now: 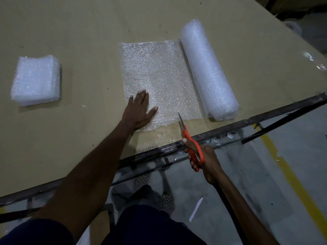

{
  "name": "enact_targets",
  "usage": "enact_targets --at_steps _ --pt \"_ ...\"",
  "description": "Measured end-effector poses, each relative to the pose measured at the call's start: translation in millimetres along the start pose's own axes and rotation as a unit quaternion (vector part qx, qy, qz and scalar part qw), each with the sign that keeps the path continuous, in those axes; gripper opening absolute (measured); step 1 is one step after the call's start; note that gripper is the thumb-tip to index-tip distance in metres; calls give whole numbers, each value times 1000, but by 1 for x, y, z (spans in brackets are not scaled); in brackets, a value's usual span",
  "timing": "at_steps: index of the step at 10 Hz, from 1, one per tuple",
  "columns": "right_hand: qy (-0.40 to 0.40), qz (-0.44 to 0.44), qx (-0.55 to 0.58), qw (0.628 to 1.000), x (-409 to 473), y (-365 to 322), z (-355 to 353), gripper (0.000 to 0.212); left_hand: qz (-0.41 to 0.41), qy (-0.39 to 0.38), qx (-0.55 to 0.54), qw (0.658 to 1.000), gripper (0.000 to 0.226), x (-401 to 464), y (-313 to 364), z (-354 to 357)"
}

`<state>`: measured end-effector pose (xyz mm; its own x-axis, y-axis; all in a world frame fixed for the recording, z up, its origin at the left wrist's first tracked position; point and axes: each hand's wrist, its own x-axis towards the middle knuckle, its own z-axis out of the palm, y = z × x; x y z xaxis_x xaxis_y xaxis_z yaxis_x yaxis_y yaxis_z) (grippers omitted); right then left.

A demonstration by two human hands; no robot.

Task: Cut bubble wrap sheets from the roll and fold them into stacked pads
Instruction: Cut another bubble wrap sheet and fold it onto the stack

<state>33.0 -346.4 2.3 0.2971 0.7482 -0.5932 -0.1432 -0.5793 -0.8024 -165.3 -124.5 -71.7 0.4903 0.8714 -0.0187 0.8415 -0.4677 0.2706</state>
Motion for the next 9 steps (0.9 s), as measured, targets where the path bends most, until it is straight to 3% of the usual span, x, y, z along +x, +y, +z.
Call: enact_targets --at_steps 9 --pt "26 -4 34 999 14 0 10 56 5 7 -3 1000 81 1 -2 2"
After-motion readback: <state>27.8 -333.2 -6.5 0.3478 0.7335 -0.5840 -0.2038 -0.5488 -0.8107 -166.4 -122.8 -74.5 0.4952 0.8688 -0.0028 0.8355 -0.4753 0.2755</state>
